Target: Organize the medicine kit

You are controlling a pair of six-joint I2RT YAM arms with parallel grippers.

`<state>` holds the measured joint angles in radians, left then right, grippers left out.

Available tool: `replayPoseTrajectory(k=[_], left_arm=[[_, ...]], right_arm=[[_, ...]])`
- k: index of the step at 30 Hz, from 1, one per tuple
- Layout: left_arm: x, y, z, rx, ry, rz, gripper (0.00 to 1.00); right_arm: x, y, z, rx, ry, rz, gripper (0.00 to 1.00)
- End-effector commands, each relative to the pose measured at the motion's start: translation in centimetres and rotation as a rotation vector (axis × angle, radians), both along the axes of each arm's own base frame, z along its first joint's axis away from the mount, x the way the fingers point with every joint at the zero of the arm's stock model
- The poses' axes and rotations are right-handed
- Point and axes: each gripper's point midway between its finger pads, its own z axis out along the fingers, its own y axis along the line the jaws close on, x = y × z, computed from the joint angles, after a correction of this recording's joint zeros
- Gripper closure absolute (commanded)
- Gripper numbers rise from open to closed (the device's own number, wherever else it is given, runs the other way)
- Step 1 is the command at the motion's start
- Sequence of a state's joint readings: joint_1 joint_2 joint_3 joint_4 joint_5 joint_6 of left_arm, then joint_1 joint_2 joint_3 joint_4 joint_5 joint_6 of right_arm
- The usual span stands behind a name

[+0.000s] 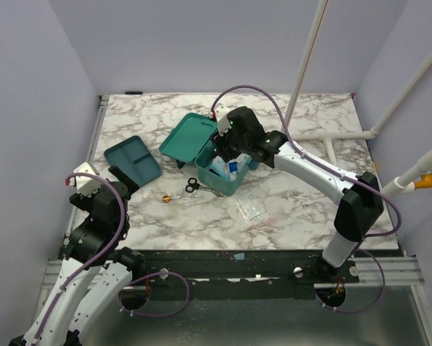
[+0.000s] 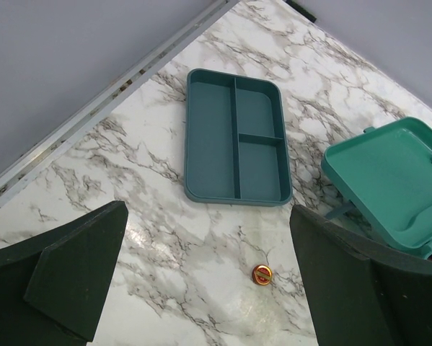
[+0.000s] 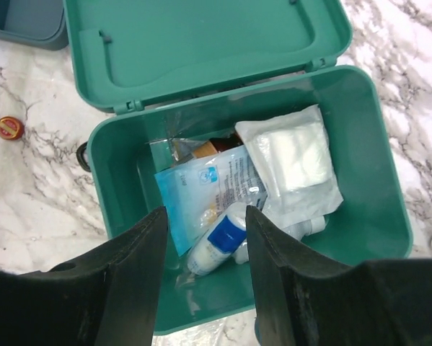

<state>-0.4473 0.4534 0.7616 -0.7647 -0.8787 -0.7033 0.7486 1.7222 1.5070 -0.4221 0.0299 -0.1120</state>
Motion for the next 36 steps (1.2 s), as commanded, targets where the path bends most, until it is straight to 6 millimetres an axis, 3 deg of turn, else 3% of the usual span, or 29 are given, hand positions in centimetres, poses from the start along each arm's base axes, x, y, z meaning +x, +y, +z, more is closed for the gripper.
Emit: replayPoseTrajectory(k=[1,8,15,26,36], left_arm=[[0.0,-0.3,0.2,-0.009,-0.017,-0.025,0.01],[0.0,-0.5,0.4,-0.012,-0.025,-0.041,0.02],[0.1,-0.7,0.3,-0.009,-0.024,-0.052,0.02],[0.3,-0.7,0.1,0.002,-0.013,-0.053,0.01],[0.6,-0.9,-0.1,0.009,0.003,-0.057,0.01]], right_arm=[[-3.9,1.4,0.8,0.055,0.070,0.078,0.50],[-10.1,5.7,-0.3,0.032,0.105,0.252,0.45],[-14.2,9.1,-2.4,0.012,0.131,0.345,0.43],[-13.5,13.8,-7.5,0.072,0.234,0.235,0.43],[-12.5,18.0,-11.3,0.063,0.229,0.136,0.36]])
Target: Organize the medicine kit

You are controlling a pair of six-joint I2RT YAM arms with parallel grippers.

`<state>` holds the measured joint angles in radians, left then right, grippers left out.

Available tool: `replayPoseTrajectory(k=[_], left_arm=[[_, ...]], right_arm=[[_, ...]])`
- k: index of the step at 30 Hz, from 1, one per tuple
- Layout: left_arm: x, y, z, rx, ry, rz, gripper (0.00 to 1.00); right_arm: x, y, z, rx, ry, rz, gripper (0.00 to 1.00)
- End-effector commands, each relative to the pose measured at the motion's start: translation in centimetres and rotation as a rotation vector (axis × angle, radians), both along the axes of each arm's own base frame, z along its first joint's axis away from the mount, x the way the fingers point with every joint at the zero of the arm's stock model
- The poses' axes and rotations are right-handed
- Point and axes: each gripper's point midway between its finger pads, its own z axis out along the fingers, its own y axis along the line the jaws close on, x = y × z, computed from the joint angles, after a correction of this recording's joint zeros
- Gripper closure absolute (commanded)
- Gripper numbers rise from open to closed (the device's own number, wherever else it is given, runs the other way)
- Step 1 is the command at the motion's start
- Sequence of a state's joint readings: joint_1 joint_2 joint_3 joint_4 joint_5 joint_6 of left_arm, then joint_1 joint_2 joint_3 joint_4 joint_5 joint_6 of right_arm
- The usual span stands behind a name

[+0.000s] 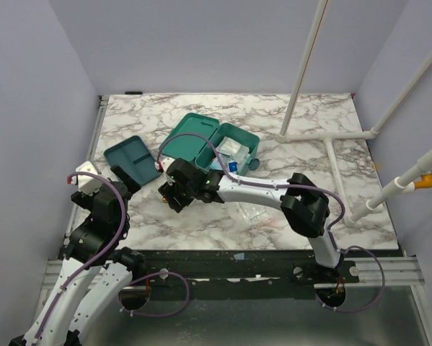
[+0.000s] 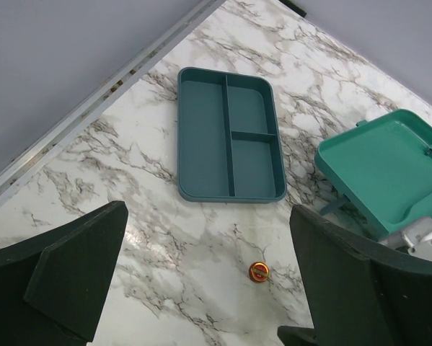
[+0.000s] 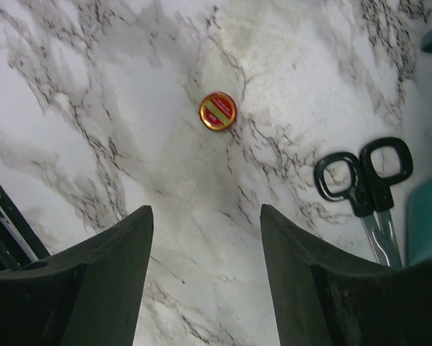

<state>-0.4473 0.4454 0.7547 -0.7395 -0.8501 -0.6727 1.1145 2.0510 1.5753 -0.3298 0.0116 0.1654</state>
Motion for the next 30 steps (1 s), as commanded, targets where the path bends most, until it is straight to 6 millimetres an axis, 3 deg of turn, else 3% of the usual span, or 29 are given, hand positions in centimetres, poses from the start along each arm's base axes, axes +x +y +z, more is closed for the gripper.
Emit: replayPoseTrajectory(k=[1,15,30], left_arm=[[0.4,-0.4,-0.2,0.007,0.010,-0.022,0.01],[-0.6,1.3,0.2,0.000,-0.006,0.081,0.02],[-0.6,1.2,0.2,-0.004,-0.006,0.080,0.01]], right_arm=[[1.0,3.0,0.4,0.059,-0.037,-0.071,0.35],[3.4,5.4,-2.1,0.042,-0.080,-0.169,0.32],[3.5,6.0,-4.7,-0.022,-0.166,-0.203,0.38]])
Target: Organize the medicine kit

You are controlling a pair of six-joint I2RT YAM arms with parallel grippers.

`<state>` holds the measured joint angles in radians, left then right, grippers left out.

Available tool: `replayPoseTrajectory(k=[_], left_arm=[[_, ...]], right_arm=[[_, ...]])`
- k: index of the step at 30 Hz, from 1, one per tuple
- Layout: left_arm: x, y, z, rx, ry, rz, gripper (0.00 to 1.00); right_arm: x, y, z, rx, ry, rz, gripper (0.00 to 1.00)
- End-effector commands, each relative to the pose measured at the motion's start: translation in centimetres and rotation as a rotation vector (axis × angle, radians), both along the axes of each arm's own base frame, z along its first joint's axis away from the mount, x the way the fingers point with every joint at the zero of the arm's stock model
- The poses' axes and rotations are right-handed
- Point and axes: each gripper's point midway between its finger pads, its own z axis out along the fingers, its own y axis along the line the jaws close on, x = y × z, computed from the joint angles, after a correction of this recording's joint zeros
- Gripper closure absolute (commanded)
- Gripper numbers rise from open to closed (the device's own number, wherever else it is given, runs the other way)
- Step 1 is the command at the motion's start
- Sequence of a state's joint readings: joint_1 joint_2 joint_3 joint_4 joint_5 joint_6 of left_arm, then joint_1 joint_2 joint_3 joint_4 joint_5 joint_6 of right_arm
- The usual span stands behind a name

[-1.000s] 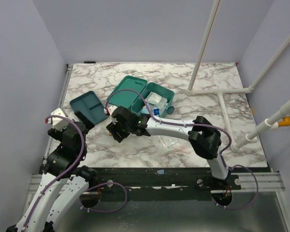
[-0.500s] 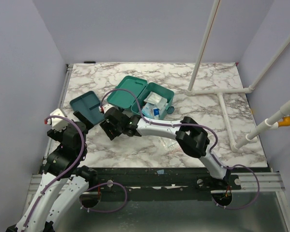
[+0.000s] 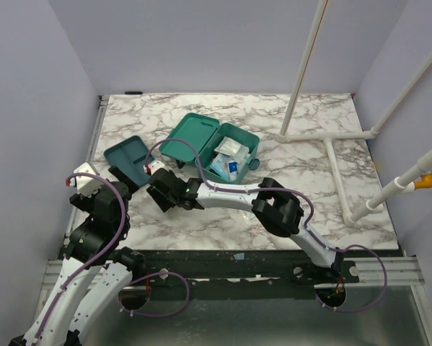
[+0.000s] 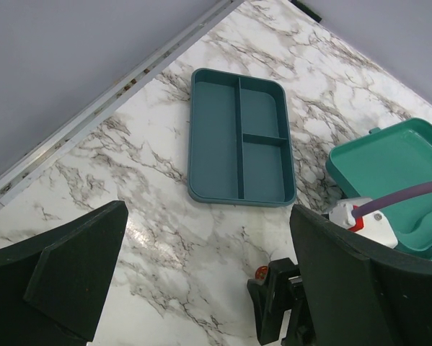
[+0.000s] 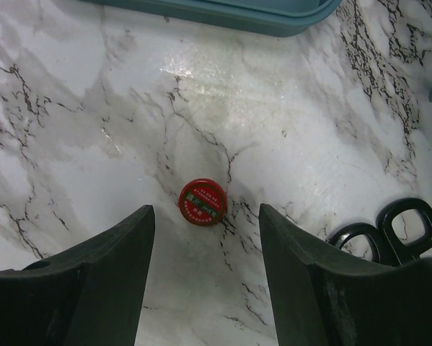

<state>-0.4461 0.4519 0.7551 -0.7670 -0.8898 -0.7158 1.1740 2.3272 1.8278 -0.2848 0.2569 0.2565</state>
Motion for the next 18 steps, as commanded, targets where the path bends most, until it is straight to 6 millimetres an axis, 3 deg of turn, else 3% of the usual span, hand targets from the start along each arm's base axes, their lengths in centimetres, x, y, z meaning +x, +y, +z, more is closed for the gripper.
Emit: replayPoseTrajectory(k=[1,18], left_arm=[[-0.3,0.6,0.4,0.004,-0.009,0.030,0.01],[-0.2,0.5,0.4,0.002,-0.010,0.022,0.01]], right_arm=[[0.5,0.7,-0.5,-0.012,-0.054,-0.028,0.39],[0.4,0.9,-1.9,-0.042,-0.067,-0.025,0.61]])
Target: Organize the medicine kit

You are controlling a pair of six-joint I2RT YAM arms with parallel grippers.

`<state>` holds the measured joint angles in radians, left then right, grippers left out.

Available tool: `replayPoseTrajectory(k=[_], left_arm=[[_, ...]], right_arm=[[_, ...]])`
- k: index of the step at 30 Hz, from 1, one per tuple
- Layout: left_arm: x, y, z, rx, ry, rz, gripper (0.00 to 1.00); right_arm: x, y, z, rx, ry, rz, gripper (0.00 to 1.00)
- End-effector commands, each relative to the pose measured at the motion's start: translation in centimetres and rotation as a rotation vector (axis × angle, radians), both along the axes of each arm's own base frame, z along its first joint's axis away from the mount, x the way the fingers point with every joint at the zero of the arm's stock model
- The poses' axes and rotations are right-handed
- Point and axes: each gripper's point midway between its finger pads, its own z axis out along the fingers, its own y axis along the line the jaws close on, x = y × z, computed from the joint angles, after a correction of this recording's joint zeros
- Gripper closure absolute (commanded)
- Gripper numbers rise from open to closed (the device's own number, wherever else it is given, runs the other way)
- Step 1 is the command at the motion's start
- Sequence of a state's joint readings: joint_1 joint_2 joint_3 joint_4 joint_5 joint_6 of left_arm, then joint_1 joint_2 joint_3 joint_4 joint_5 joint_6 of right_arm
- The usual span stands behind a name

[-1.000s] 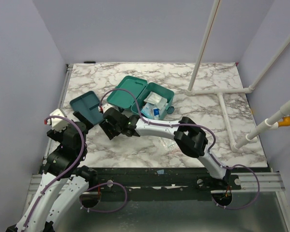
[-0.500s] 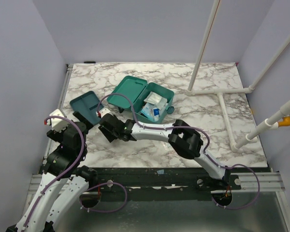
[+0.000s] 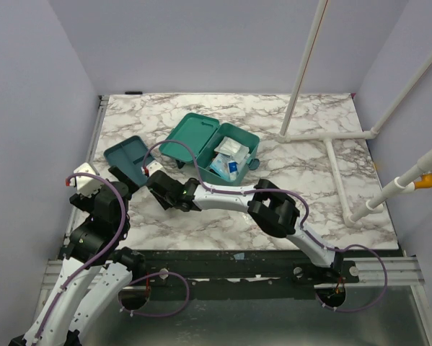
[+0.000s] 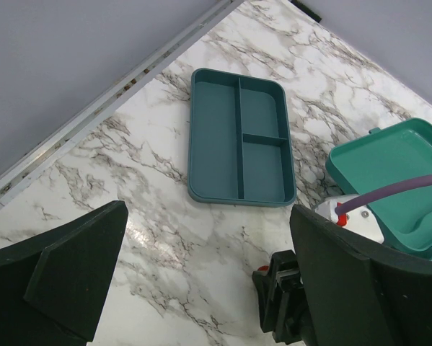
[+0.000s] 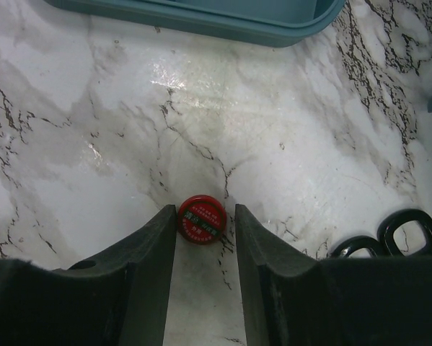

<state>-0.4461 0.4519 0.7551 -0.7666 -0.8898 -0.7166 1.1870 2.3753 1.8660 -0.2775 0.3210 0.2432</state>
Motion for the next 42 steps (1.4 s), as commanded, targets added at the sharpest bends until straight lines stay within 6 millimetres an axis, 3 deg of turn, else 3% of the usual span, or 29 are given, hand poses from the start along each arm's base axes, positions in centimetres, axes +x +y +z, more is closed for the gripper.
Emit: replayPoseTrajectory(k=[1,8,13,28,37,42], left_arm=[[-0.2,0.5,0.4,0.002,-0.010,0.022,0.01],[-0.2,0.4,0.4,0.001,-0.007,0.018,0.01],[-0.1,0.3,0.3,0.002,-0.004,0.017,0.01],[0.0,0.3,0.2,0.009,0.006,0.018,0.01],[-0.1,0.6,0.2,0.020,0.011,0.034,0.01],[-0.1,0.6,0.1,0.021,0.014,0.035,0.02]], right_arm=[[-0.2,0.5,-1.0,-0.016,-0.016,-0.001,0.63],[-0.4,0.6,-0.9,-0.011,-0.007,0.009,0.81],[-0.2,1.2,1.3,0.040,-0.029,0.015,0.84],[2.8,5.5,8.4,0.189,-0.183,0.052,0.84],[5.8,7.3,9.3,0.256,-0.250,0.050,0.84],[7.4,7.6,8.9,0.260,-0.290,0.053,0.84]])
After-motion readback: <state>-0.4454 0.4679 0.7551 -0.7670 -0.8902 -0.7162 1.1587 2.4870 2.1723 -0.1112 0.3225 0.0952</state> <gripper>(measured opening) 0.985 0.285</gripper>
